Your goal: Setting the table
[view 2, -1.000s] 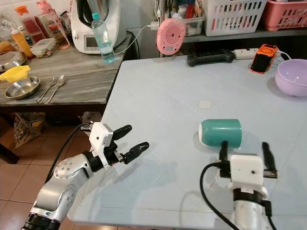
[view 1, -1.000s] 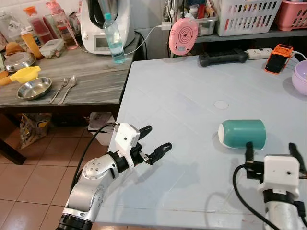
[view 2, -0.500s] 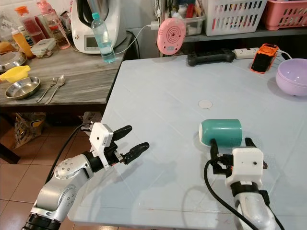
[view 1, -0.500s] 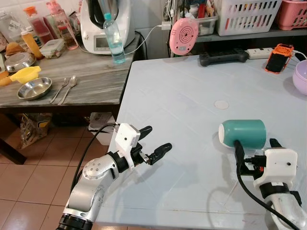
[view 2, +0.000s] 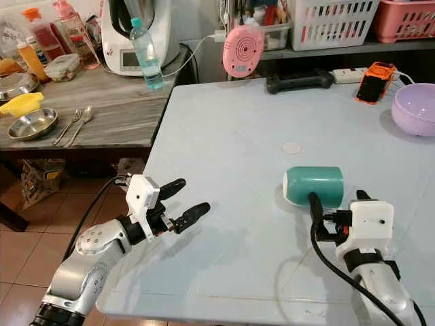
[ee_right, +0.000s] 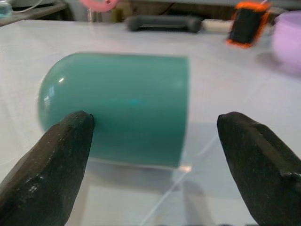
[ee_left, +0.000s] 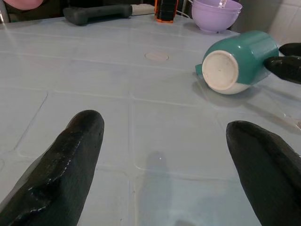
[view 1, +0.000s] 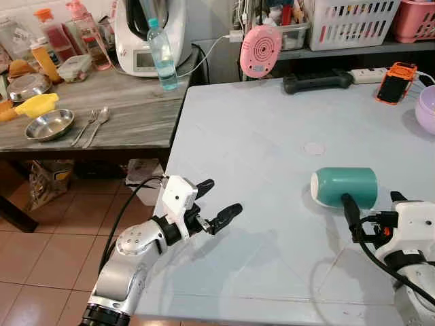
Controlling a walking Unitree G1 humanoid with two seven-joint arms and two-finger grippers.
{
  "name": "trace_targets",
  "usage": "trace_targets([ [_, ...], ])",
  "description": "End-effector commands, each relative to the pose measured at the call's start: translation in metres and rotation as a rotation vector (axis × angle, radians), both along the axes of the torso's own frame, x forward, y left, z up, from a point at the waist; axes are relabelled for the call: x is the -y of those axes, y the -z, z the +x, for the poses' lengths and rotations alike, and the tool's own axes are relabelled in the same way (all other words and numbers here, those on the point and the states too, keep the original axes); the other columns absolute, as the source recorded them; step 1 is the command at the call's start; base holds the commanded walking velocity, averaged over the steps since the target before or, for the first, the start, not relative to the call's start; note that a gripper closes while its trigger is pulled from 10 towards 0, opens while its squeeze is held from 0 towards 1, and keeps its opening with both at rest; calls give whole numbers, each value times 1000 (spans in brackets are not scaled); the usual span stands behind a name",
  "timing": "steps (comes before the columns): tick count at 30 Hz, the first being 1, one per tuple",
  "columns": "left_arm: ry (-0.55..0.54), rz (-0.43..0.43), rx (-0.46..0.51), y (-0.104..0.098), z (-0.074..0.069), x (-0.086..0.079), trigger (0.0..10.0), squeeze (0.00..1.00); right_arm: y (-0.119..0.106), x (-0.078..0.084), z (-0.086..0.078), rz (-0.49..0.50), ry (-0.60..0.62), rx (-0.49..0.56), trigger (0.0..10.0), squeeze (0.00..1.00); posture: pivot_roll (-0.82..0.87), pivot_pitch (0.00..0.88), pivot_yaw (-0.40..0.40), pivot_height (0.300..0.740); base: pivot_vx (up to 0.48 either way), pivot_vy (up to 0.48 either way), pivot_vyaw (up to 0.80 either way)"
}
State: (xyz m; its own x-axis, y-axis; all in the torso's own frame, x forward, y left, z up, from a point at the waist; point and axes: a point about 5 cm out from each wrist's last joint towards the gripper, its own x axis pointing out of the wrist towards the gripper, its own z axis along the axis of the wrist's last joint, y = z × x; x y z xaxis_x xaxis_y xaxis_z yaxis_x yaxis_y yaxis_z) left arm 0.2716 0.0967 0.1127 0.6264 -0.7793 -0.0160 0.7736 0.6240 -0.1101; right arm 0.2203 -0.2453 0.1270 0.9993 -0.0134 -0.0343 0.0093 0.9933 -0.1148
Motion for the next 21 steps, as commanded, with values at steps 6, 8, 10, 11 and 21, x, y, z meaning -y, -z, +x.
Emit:
trace_targets([
  [6,-8,33,9,-2,0,-4,10000,0,11,-9,16,71,-152,-64,10000,0,-117,40,137,740,0,0,0],
  [8,-8,35,11,-2,0,-4,10000,0,10,-9,21,42,-186,-66,10000,0,-114,42,138,740,0,0,0],
  [10,-9,37,12,-3,0,-5,10000,0,8,-7,27,47,-203,-66,10000,0,-109,41,137,740,0,0,0],
  [11,-11,37,12,-3,-1,-5,10000,0,7,-6,31,22,-213,-63,10000,0,-104,42,136,740,0,0,0],
  [21,-30,46,13,-4,-3,-8,10000,0,4,-10,44,-89,-291,-62,0,0,-86,45,123,740,0,0,0],
])
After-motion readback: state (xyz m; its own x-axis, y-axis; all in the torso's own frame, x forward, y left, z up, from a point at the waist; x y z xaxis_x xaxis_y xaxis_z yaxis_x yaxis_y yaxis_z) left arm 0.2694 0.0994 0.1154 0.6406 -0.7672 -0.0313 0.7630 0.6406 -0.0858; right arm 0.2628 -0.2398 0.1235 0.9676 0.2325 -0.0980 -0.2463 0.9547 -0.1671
